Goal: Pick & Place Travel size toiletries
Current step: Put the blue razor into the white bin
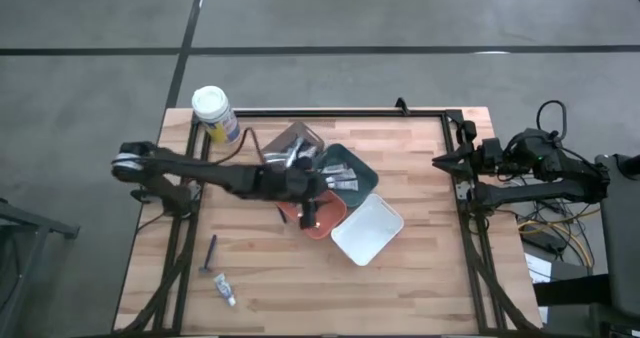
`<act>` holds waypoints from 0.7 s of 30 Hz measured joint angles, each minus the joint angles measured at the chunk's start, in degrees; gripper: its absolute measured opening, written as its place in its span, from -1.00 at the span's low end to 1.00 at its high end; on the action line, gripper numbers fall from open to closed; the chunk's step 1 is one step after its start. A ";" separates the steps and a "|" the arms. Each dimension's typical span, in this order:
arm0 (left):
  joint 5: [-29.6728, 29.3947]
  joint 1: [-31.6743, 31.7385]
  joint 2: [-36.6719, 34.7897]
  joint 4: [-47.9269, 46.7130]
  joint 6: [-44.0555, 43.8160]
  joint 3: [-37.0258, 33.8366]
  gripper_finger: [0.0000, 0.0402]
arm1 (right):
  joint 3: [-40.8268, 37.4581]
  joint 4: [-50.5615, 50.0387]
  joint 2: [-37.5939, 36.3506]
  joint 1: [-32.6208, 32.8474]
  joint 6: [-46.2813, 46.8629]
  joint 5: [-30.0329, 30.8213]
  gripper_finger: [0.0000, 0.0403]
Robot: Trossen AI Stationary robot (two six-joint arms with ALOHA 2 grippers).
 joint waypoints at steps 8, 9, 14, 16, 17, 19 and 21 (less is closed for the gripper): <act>-17.06 -9.30 -11.99 -1.52 -2.77 -10.33 -0.17 | 0.00 0.05 0.02 -0.02 -0.04 0.02 -0.83; -17.13 -9.46 -14.01 -1.44 -4.14 -12.36 -0.17 | 0.00 0.04 0.00 -0.02 -0.04 0.00 -0.83; -17.14 -9.31 -25.31 -3.81 -10.90 -23.61 -0.17 | 0.00 -0.05 0.00 -0.01 -0.01 0.00 -0.83; -17.09 -9.33 -29.99 -5.46 -12.78 -28.11 -0.17 | 0.00 -0.04 0.00 0.00 0.03 0.00 -0.83; -17.03 -9.33 -32.05 -5.92 -13.14 -30.56 -0.17 | 0.00 -0.04 0.00 0.00 -0.03 0.00 -0.83; -17.02 -9.33 -35.77 -5.82 -13.24 -35.38 -0.17 | 0.00 -0.04 0.00 -0.01 0.01 0.00 -0.83; -17.06 -9.33 -38.30 -4.26 -13.23 -40.10 -0.17 | 0.00 -0.04 0.00 -0.02 0.02 0.02 -0.83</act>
